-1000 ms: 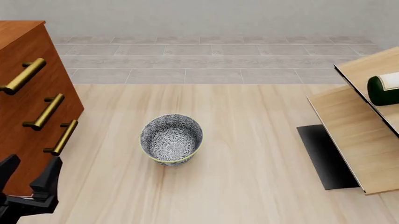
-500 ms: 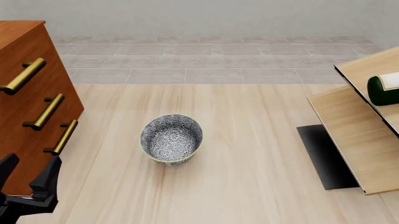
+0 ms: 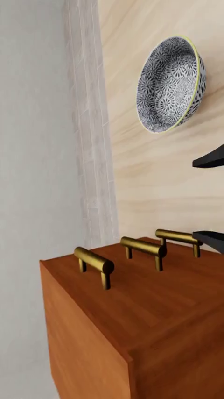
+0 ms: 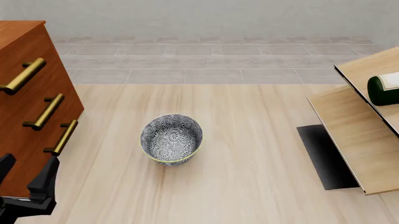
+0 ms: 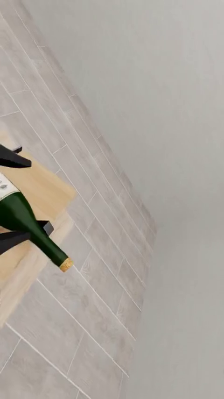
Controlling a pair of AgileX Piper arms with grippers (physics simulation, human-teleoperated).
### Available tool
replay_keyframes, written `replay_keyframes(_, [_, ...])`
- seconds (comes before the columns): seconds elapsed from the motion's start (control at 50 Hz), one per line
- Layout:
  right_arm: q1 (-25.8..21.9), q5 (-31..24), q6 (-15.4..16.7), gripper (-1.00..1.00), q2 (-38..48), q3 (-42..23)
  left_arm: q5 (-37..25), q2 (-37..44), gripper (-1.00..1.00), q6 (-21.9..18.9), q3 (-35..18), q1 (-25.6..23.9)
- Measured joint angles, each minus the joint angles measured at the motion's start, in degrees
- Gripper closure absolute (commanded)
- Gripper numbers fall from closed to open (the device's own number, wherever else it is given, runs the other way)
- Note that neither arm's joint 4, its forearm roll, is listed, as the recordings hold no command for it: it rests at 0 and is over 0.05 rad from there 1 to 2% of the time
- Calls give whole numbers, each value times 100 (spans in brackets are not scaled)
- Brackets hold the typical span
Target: Put the wine bottle on the wine rack.
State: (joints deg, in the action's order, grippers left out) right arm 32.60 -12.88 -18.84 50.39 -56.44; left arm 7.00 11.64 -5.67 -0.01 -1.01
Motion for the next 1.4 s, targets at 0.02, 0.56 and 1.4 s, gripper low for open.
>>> replay_keyframes(0.02, [-30,-8,11,-100,-34,21,-11,-17,-100,-6,0,1])
replay_keyframes(0.56, [-752,-106,453,-100,-716,570,-70,-211,-100,-139,-1,-6])
replay_keyframes(1.4, [-1713,-219,1045,-100,-1939,1308,-80,-270,-100,-237,-95,-22])
